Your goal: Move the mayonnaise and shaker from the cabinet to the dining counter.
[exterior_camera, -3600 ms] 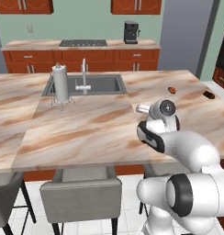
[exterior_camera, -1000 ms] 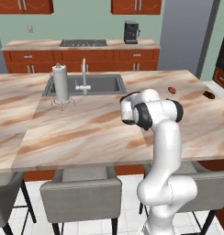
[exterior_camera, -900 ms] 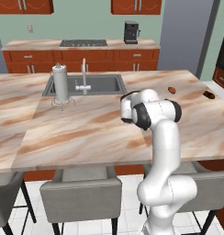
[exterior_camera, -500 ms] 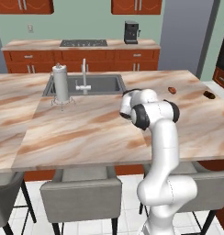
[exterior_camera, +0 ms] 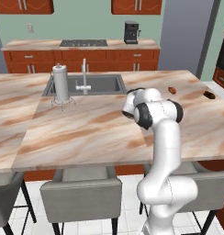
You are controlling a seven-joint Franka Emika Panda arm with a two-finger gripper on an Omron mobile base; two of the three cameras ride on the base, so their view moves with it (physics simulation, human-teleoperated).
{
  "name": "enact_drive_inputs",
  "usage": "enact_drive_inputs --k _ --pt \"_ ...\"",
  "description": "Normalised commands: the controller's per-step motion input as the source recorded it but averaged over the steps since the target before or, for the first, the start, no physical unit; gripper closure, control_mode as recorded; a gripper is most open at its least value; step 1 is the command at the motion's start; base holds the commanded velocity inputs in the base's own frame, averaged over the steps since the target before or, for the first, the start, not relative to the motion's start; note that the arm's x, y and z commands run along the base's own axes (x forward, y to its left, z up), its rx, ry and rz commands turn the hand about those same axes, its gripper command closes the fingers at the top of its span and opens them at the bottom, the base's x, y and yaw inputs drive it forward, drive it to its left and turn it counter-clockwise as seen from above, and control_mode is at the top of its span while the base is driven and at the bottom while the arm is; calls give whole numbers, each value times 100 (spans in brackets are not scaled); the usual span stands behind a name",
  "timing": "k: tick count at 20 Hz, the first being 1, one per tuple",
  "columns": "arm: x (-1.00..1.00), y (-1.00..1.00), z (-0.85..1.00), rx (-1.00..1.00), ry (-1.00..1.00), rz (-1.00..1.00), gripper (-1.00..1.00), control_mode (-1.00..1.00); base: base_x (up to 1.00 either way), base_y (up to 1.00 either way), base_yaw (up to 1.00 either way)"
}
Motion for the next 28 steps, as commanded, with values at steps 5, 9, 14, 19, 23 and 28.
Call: enact_drive_inputs --k 5,9,14,19,23,28 --pt "-90 0 -48 0 -1 0 -100 -100 0 0 0" --pt "-85 8 -37 0 -3 0 -100 -100 0 0 0" --pt "-83 7 -19 0 -6 0 -100 -100 0 0 0" --pt "-71 27 25 0 -16 0 -100 -100 0 0 0" --pt "-79 72 96 0 -26 1 -100 -100 0 0 0" --pt "-75 63 100 0 -22 4 -100 -100 0 0 0"
